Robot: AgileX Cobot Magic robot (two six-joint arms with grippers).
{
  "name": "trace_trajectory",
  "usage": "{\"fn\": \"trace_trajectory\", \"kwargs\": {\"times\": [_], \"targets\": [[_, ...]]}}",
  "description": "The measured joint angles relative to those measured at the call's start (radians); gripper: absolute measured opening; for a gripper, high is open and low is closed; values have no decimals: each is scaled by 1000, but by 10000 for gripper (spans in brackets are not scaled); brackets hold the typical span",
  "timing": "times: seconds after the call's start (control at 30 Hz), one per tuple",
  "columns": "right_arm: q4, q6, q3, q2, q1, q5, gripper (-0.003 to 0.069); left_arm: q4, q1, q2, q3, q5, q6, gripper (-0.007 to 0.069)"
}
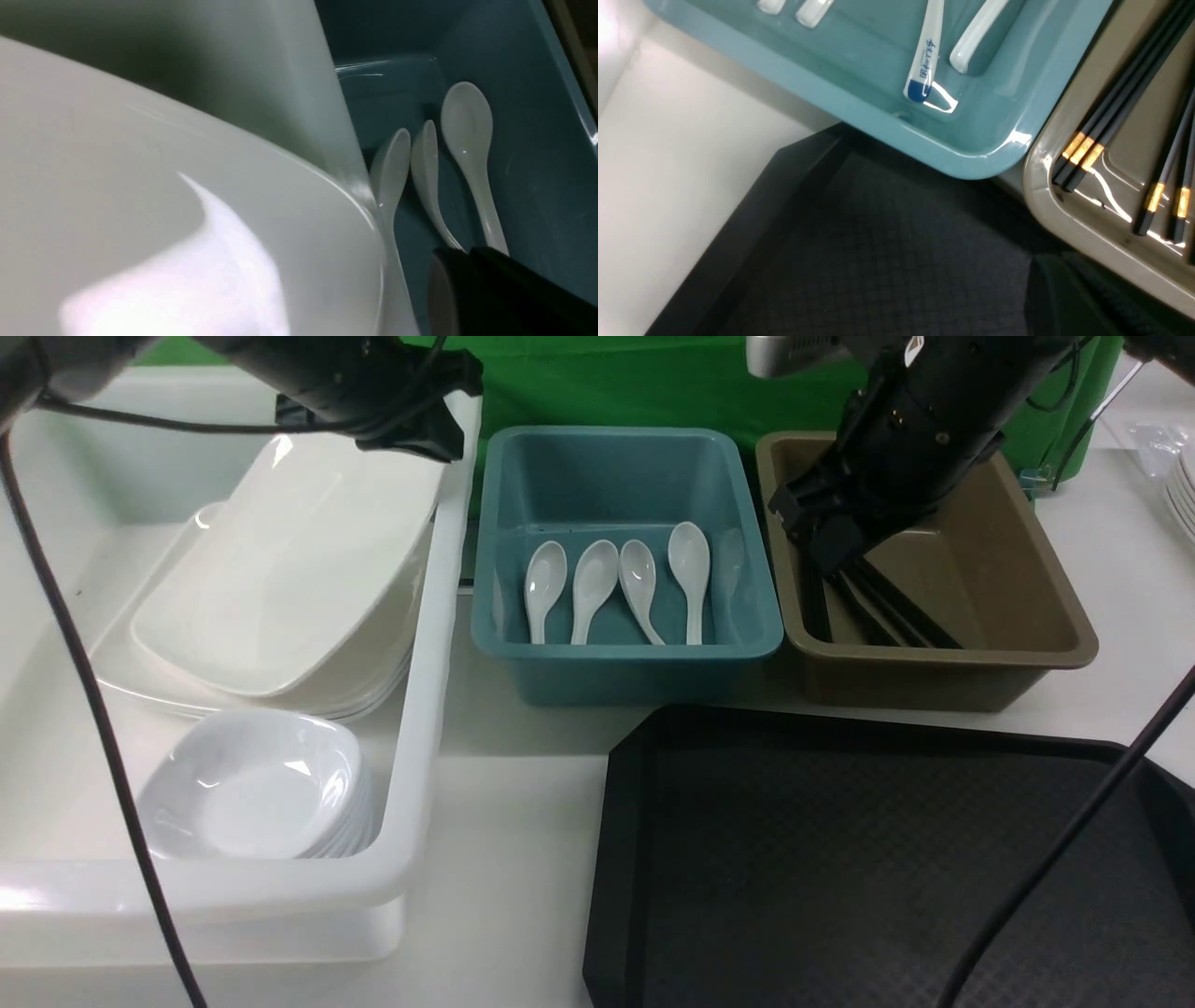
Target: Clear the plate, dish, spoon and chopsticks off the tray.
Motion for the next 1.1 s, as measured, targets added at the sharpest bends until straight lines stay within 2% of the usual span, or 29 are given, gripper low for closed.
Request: {"fn": "trace_trajectory", "kwargs": {"times": [0.83, 0.97, 1.1], "targets": [[0, -12, 0, -1, 1, 0, 67, 59, -1, 49, 0, -130, -8, 10], [0, -12, 0, -1, 1, 0, 67, 67, 1, 41, 0, -87, -9, 10], [0, -12, 0, -1, 1, 0, 67, 116, 15, -4, 0, 25, -9, 10]]}}
